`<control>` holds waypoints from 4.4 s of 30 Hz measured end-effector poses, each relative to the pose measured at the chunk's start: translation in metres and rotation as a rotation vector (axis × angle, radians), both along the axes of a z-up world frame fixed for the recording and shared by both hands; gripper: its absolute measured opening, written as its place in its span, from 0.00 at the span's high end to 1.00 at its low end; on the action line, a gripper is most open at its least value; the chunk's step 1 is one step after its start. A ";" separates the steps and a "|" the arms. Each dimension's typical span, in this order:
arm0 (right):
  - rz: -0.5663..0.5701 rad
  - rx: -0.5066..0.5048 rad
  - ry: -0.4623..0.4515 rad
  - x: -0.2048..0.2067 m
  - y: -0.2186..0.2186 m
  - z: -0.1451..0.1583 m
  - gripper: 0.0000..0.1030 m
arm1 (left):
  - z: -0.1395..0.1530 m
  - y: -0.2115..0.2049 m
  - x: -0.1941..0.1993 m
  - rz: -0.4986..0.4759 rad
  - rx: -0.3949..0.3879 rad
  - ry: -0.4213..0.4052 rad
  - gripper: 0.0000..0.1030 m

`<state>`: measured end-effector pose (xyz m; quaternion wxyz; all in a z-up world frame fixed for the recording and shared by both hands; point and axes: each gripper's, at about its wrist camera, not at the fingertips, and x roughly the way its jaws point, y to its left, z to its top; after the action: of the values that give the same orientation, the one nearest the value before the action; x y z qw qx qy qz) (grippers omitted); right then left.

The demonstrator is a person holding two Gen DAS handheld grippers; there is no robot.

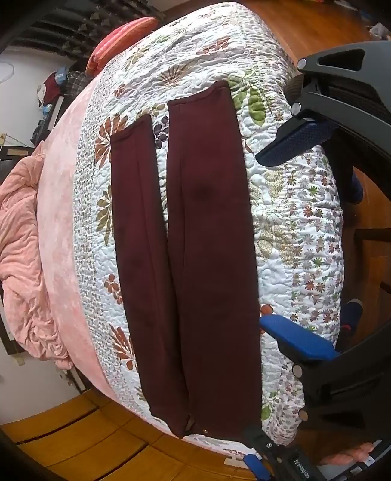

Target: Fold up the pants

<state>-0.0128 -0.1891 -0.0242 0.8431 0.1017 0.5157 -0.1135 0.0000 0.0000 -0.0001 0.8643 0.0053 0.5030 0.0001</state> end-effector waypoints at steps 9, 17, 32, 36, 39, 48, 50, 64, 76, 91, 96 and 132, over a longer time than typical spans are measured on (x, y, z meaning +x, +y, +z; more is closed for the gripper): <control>-0.019 0.017 -0.047 0.001 -0.007 0.012 0.04 | 0.001 -0.001 0.001 -0.020 -0.038 -0.008 0.03; -0.044 0.037 -0.083 -0.003 -0.013 0.011 0.04 | 0.008 -0.004 -0.002 -0.015 -0.013 -0.047 0.03; -0.050 0.050 -0.077 -0.002 -0.017 0.002 0.04 | 0.007 -0.001 0.000 -0.019 -0.029 -0.044 0.03; -0.050 0.048 -0.077 -0.002 -0.017 0.002 0.04 | 0.007 -0.001 0.000 -0.021 -0.026 -0.044 0.03; -0.052 0.048 -0.078 -0.002 -0.018 0.002 0.04 | 0.007 -0.001 0.000 -0.022 -0.020 -0.044 0.03; -0.054 0.048 -0.076 -0.002 -0.019 0.002 0.04 | 0.006 -0.002 0.001 -0.024 -0.019 -0.043 0.03; -0.054 0.050 -0.078 -0.002 -0.019 0.002 0.04 | 0.006 -0.001 0.001 -0.025 -0.018 -0.041 0.03; -0.053 0.049 -0.074 -0.002 -0.018 0.001 0.04 | 0.003 -0.002 0.004 -0.029 -0.014 -0.037 0.03; -0.054 0.050 -0.073 -0.002 -0.018 0.000 0.04 | 0.003 -0.002 0.006 -0.028 -0.011 -0.041 0.03; -0.052 0.050 -0.067 -0.003 -0.017 -0.005 0.04 | 0.003 -0.003 0.009 -0.030 -0.004 -0.041 0.03; -0.048 0.054 -0.066 0.000 -0.018 -0.007 0.04 | 0.001 -0.003 0.011 -0.035 -0.002 -0.037 0.03; 0.209 0.194 0.033 0.259 -0.322 -0.109 0.82 | -0.095 -0.158 0.300 -0.419 -0.159 0.155 0.03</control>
<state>0.2463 -0.5111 -0.1334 0.8280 0.1266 0.5457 0.0237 0.3000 -0.1584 -0.0947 0.8019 0.0414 0.5541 -0.2194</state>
